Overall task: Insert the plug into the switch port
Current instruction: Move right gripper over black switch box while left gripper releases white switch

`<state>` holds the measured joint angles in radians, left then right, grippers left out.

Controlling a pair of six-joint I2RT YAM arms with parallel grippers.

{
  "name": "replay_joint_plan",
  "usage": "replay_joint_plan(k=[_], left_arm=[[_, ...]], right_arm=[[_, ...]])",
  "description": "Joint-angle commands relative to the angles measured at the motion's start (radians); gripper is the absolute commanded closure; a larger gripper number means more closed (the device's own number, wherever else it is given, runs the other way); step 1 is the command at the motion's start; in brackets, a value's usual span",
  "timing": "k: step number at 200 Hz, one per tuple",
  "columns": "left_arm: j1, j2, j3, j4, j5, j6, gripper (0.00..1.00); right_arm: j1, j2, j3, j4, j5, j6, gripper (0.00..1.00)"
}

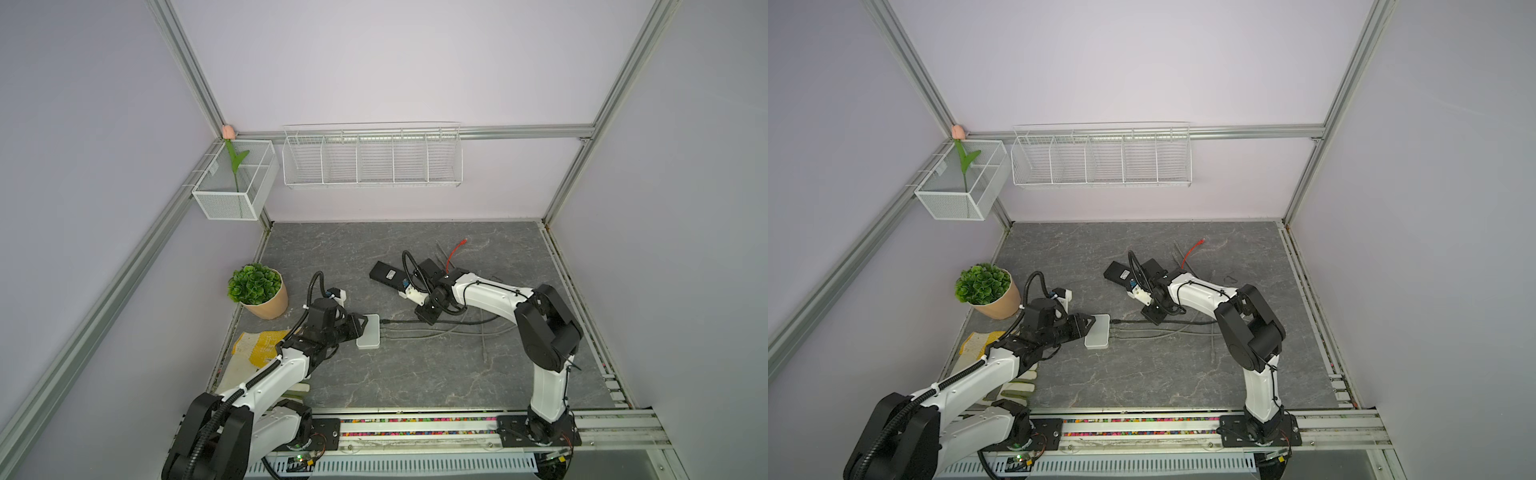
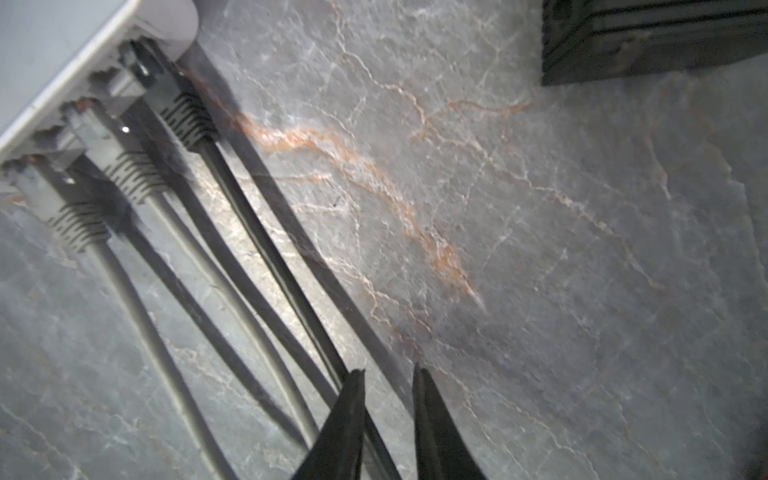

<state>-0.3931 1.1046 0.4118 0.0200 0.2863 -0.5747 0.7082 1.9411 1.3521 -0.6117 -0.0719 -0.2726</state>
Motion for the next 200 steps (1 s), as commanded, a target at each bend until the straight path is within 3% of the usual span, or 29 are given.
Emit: replay_joint_plan(k=[1, 89, 128, 156, 200], left_arm=[[-0.002, -0.017, 0.041, -0.015, 0.003, -0.002, 0.64], [-0.002, 0.053, 0.122, -0.012, -0.007, 0.020, 0.64], [-0.003, 0.025, 0.136, -0.033, -0.016, 0.027, 0.64], [-0.001, -0.029, 0.123, -0.046, -0.061, 0.023, 0.64], [0.020, -0.109, 0.099, -0.061, -0.133, 0.019, 0.63]], right_arm=[[-0.002, 0.014, -0.008, -0.004, -0.073, 0.006, 0.78], [0.023, 0.035, 0.010, 0.008, -0.141, 0.018, 0.82], [0.007, 0.007, 0.098, 0.017, -0.065, 0.019, 0.62], [-0.010, 0.056, 0.250, 0.010, -0.003, 0.009, 0.42], [-0.023, 0.309, 0.647, -0.225, 0.068, -0.001, 0.39]])
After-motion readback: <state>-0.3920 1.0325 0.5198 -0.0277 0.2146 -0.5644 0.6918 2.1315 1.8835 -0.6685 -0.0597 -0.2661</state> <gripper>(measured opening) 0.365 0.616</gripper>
